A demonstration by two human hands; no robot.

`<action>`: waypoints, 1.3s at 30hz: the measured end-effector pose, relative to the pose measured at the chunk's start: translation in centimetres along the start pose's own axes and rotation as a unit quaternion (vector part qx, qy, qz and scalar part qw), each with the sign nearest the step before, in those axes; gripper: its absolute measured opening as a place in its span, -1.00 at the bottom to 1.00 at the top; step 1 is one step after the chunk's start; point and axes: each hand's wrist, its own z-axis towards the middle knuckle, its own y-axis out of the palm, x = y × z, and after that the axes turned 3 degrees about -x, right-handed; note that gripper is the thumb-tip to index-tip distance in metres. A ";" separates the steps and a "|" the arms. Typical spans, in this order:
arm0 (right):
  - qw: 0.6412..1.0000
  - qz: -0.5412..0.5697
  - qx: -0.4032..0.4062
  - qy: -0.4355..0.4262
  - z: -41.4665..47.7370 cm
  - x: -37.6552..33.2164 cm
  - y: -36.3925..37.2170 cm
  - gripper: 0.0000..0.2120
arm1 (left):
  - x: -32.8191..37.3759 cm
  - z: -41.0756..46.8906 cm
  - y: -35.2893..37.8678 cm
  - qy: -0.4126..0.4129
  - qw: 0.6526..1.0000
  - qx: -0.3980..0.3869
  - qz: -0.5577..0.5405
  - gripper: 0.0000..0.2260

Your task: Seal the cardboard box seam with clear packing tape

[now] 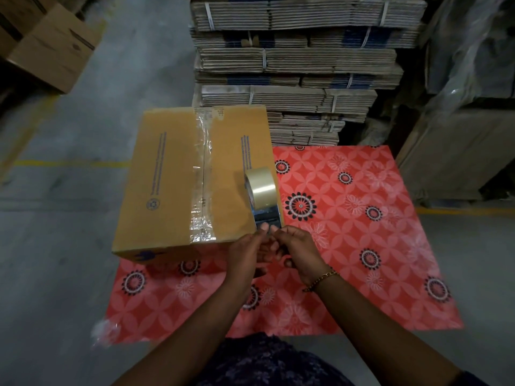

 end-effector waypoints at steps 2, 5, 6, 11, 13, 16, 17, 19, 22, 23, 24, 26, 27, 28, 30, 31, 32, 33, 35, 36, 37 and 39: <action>1.000 0.000 -0.001 0.003 0.0 -0.1 0.0 -0.76 | 0.0 0.1 0.5 -0.003 1.000 0.013 -0.015 -0.64; 1.000 -0.019 -0.003 0.003 0.1 -0.2 -0.2 -0.74 | -0.1 0.3 0.6 -0.003 0.999 0.015 -0.036 -0.77; 1.000 -0.026 -0.006 0.003 0.1 -0.3 -0.3 -0.73 | -0.1 0.3 0.5 0.001 0.999 0.011 -0.042 -0.78; 0.999 -0.023 -0.040 0.023 0.3 -0.7 -0.8 -0.74 | 0.0 0.6 0.0 0.005 0.999 -0.016 -0.033 -0.79; 0.998 -0.025 -0.057 0.032 0.4 -1.0 -1.1 -0.74 | 0.0 0.6 -0.1 0.008 0.999 -0.024 -0.026 -0.78; 0.996 -0.025 -0.082 0.038 0.4 -1.4 -1.6 -0.76 | -0.1 0.6 0.0 0.011 0.999 -0.028 -0.026 -0.79; 0.995 -0.028 -0.089 0.040 0.4 -1.5 -1.8 -0.78 | -0.1 0.6 -0.1 0.013 0.999 -0.028 -0.026 -0.79; 0.993 -0.041 -0.100 0.044 0.3 -1.6 -2.0 -0.81 | -0.1 0.7 -0.3 0.022 0.999 -0.032 -0.018 -0.78; 0.990 -0.094 -0.098 0.034 0.1 -1.6 -2.3 -0.80 | -0.7 1.0 -0.9 0.048 0.998 -0.036 0.028 -0.78; 0.988 -0.128 -0.086 0.018 0.0 -1.5 -2.3 -0.79 | -1.0 1.0 -1.1 0.061 0.996 -0.035 0.046 -0.78; 0.984 -0.161 -0.072 -0.005 -0.1 -1.5 -2.4 -0.78 | -1.3 1.1 -1.4 0.076 0.995 -0.033 0.063 -0.78; 0.977 -0.203 -0.046 -0.052 -0.2 -1.4 -2.3 -0.76 | -1.9 1.2 -1.8 0.097 0.991 -0.028 0.090 -0.77; 0.972 -0.223 -0.035 -0.074 -0.2 -1.2 -2.3 -0.75 | -2.3 1.3 -2.1 0.101 0.989 -0.027 0.104 -0.75; 0.960 -0.262 -0.019 -0.095 -0.1 -1.1 -2.4 -0.73 | -2.6 1.3 -2.5 0.102 0.987 -0.027 0.120 -0.74; 0.910 -0.394 0.027 -0.124 0.2 -0.8 -2.8 -0.72 | -3.3 1.3 -3.3 0.099 0.984 -0.022 0.145 -0.72; 0.883 -0.450 0.046 -0.126 0.2 -0.8 -3.0 -0.74 | -3.6 1.2 -3.8 0.101 0.984 -0.019 0.149 -0.71; 0.868 -0.476 0.063 -0.127 0.2 -0.8 -3.3 -0.77 | -3.7 1.0 -4.2 0.109 0.982 -0.013 0.155 -0.71; 0.867 -0.475 0.077 -0.134 0.0 -0.9 -3.5 -0.83 | -3.6 0.9 -4.6 0.126 0.978 -0.005 0.165 -0.73; 0.893 -0.410 0.103 -0.156 -0.3 -1.4 -3.7 -0.92 | -2.6 0.5 -4.9 0.166 0.973 0.017 0.160 -0.82; 0.916 -0.351 0.107 -0.160 -0.3 -1.8 -3.7 -0.97 | -1.6 0.2 -4.8 0.177 0.975 0.021 0.132 -0.88; 0.940 -0.287 0.103 -0.154 -0.1 -2.3 -3.6 -0.93 | -0.4 0.0 -4.5 0.179 0.979 0.014 0.097 -0.88; 0.975 -0.176 0.062 -0.123 0.3 -3.6 -2.9 -0.74 | 1.9 0.0 -3.8 0.168 0.985 -0.023 0.045 -0.69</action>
